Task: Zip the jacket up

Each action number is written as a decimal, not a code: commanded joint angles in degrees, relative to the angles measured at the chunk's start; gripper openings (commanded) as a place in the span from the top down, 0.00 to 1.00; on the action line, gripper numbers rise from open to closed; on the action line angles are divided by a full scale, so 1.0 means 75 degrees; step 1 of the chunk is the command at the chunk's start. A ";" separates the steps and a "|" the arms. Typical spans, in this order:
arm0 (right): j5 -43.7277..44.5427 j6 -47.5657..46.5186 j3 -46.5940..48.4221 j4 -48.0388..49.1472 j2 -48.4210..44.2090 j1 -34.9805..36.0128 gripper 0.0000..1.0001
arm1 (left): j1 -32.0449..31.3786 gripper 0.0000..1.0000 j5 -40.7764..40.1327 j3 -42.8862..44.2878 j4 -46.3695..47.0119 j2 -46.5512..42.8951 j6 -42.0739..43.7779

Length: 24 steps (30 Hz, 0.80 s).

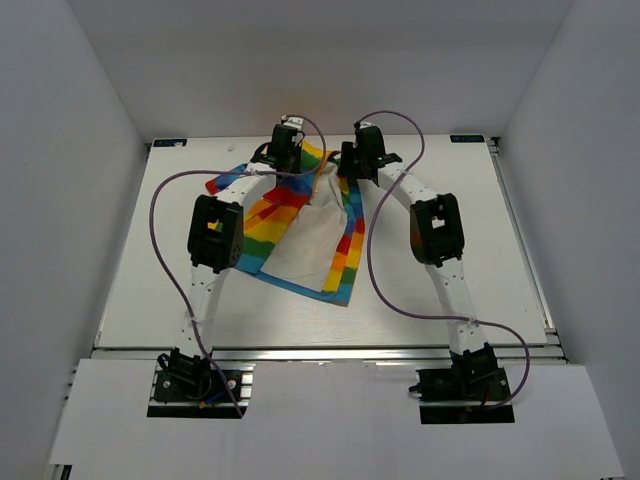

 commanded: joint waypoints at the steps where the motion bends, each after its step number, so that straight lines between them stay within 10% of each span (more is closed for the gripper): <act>1: -0.0201 0.0093 0.0230 0.0566 0.0387 0.0044 0.45 | -0.0007 1.00 0.0389 -0.0340 0.0220 -0.1453 0.0000; 3: -0.0448 0.0081 0.0498 0.0614 0.0551 0.0044 0.84 | -0.0007 1.00 0.0414 -0.0748 0.0360 -0.1792 0.0035; 5: -0.0437 -0.0012 0.0535 0.0778 0.0528 0.0032 1.00 | -0.0007 1.00 0.0601 -0.1019 0.0512 -0.2320 0.0128; 14: 0.2527 -0.1910 -0.2401 0.1725 -0.3626 0.0032 1.00 | -0.0008 1.00 0.0646 -0.1641 -0.0130 -0.4719 0.0374; 24: 0.1943 -0.2298 -0.6624 0.2303 -1.0737 0.0442 1.00 | -0.0054 1.00 0.4066 -0.3562 0.0336 -0.9333 0.0012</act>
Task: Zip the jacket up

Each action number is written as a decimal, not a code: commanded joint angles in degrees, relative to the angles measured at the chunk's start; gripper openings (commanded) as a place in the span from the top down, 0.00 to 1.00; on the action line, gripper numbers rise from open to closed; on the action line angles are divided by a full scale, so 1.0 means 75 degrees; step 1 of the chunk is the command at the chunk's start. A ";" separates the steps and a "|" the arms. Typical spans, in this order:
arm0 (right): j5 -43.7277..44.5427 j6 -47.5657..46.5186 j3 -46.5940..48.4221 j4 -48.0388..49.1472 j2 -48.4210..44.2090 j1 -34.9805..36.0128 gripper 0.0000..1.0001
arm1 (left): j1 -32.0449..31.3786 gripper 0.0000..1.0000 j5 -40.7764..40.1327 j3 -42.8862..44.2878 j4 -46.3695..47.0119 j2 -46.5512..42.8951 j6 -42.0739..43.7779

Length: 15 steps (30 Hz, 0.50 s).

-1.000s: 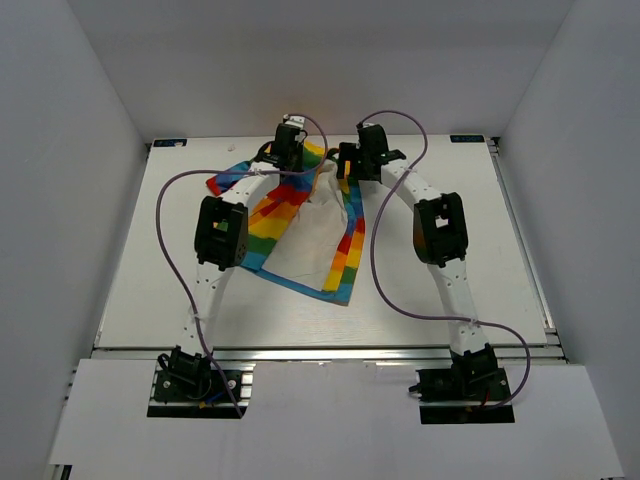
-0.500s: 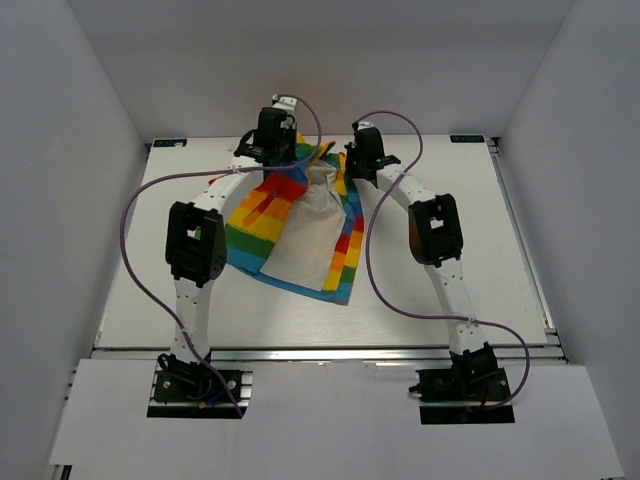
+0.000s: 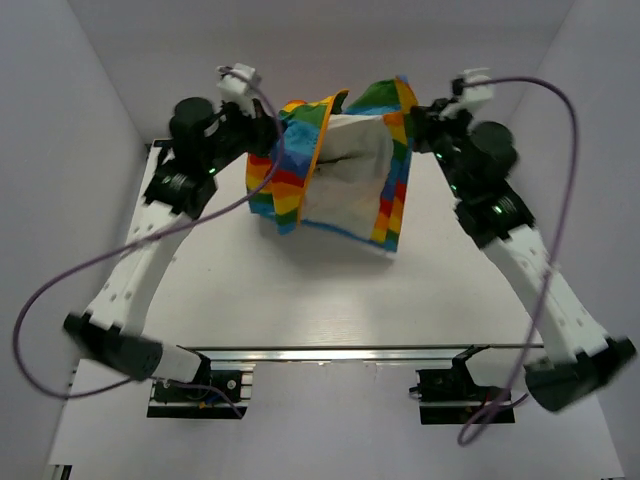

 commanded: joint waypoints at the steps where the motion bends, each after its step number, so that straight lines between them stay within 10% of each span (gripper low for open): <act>1: 0.0189 -0.0363 -0.0535 -0.0020 -0.1468 -0.0004 1.00 | 0.0065 1.00 0.1539 -0.0398 0.0827 -0.2150 -0.0349; 8: -0.1358 0.0011 0.0821 -0.1286 -0.3309 -0.0004 1.00 | 0.0065 1.00 0.3415 -0.0306 0.2032 -0.3594 -0.2174; 15: -0.1068 -0.0069 0.1505 -0.1521 -0.3440 -0.0004 1.00 | 0.0065 1.00 0.2925 -0.0117 0.1871 -0.3559 -0.2753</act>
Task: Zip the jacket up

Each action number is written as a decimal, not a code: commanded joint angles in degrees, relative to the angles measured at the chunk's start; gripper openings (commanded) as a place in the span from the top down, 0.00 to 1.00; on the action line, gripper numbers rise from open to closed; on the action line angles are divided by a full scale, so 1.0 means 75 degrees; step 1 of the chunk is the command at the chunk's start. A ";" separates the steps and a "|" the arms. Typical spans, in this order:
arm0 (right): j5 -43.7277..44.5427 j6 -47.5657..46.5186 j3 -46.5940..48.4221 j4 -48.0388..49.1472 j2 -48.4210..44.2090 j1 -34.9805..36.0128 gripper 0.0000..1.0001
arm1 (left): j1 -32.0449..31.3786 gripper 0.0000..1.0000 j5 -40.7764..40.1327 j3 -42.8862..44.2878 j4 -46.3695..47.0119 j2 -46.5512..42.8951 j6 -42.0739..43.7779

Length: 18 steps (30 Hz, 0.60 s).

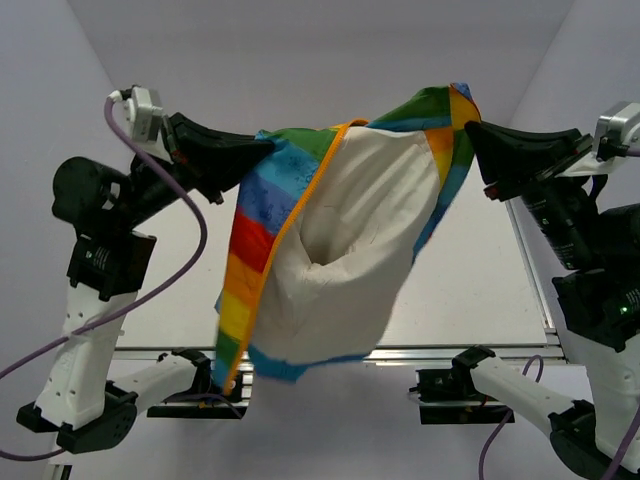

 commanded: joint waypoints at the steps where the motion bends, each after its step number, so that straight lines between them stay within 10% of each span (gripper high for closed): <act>1: 0.1793 -0.0408 0.0290 -0.0088 0.0095 -0.0298 1.00 | 0.0220 1.00 -0.0887 0.0116 0.0018 0.0045 -0.0279; 12: 0.3850 0.0258 -0.0225 -0.1095 0.4193 -0.0869 1.00 | 0.0220 1.00 -0.4378 -0.1456 -0.0276 0.3217 -0.0408; 14: 0.2773 0.0773 -0.0343 -0.1154 0.5431 -0.1210 1.00 | 0.0243 0.80 -0.5036 -0.0978 -0.0930 0.5008 -0.0209; 18: 0.1574 0.1009 0.1059 -0.2089 0.7487 -0.1692 0.44 | 0.0349 0.40 -0.4662 0.2131 -0.2746 0.7601 0.0085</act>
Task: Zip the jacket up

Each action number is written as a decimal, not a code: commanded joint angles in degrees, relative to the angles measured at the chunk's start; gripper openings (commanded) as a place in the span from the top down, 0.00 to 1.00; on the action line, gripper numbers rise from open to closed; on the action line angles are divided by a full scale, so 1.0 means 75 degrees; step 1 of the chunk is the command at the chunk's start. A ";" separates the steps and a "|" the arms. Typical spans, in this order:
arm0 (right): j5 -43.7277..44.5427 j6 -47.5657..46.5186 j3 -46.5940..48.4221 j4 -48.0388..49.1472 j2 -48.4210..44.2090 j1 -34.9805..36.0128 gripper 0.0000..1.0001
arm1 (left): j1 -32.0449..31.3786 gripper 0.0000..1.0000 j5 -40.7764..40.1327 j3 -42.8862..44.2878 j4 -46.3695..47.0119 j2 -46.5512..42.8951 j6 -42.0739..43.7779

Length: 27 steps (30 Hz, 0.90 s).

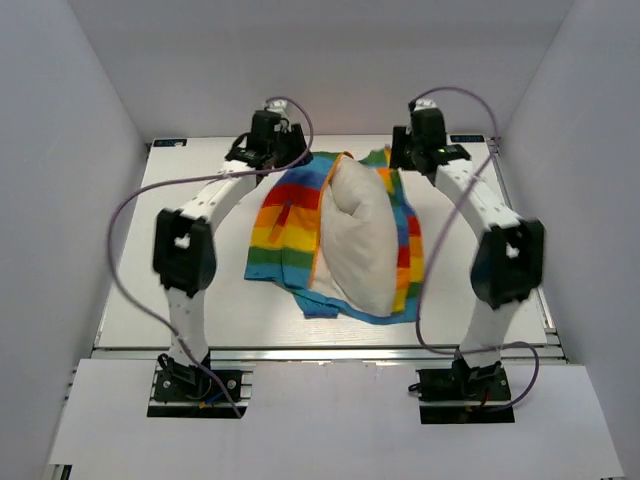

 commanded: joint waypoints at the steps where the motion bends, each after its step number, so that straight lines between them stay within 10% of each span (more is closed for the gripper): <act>1: -0.0545 0.0358 0.1201 -0.1390 0.0915 -0.0282 0.39 | 0.0098 0.39 -0.0419 0.1753 -0.1941 0.0953 0.0289; 2: -0.0545 0.0369 0.1460 -0.1453 0.1044 -0.0294 0.31 | 0.0098 0.34 -0.0337 0.1953 -0.1943 0.1048 0.0359; 3: -0.0591 0.0334 0.1381 -0.1395 0.0953 -0.0294 0.24 | 0.0098 0.02 -0.0255 0.1955 -0.1804 0.0910 0.0406; 5: -0.0638 0.0346 0.0462 -0.0881 0.0266 -0.0294 0.11 | 0.0098 0.02 -0.0009 0.1255 -0.1125 0.0187 0.0488; 16: -0.0885 0.1879 -0.5070 0.0842 -0.4225 -0.0305 0.11 | 0.0086 0.02 -0.0336 -0.3479 -0.0478 -0.3250 -0.0051; 27: -0.0979 0.2677 -0.6986 -0.1252 -0.5494 -0.0305 0.11 | -0.0639 0.02 -0.0184 -0.4877 -0.1217 -0.3206 -0.0015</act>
